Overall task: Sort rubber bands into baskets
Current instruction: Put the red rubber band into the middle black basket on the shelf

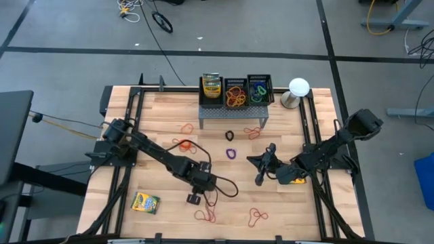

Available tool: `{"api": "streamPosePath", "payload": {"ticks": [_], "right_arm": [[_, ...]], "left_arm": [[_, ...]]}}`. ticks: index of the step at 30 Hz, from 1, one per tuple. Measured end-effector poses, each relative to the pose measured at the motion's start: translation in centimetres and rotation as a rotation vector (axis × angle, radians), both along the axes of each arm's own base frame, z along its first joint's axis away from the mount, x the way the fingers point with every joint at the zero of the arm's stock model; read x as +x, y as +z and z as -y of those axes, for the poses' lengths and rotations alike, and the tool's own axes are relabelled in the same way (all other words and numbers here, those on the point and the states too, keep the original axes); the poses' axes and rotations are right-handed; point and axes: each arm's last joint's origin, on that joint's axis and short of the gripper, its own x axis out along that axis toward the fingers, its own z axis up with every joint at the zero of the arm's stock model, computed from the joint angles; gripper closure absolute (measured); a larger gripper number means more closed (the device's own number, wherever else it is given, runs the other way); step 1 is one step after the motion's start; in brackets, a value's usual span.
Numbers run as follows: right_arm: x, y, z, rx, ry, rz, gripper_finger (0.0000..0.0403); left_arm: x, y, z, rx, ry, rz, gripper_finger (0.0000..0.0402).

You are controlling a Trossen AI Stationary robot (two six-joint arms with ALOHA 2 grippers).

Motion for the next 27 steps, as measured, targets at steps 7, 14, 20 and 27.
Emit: {"api": "streamPosePath", "payload": {"ticks": [7, 14, 20, 27], "right_arm": [[0.0, 0.0, 0.0, 0.003, -0.002, 0.005, 0.0392], [0.0, 0.1, 0.0, 0.004, -0.002, 0.006, 0.0392], [0.0, 0.1, 0.0, 0.004, -0.002, 0.006, 0.0392], [0.0, 0.0, 0.0, 0.005, 0.001, 0.005, 0.0392]], "left_arm": [[0.1, -0.5, 0.2, -0.015, 0.0, -0.012, 0.0331], [0.1, -0.5, 0.1, -0.008, 0.002, -0.015, 0.037], [-0.4, 0.0, -0.3, 0.086, 0.014, -0.043, 0.0396], [-1.2, 4.7, -1.4, 0.187, 0.093, 0.078, 0.0398]]}}
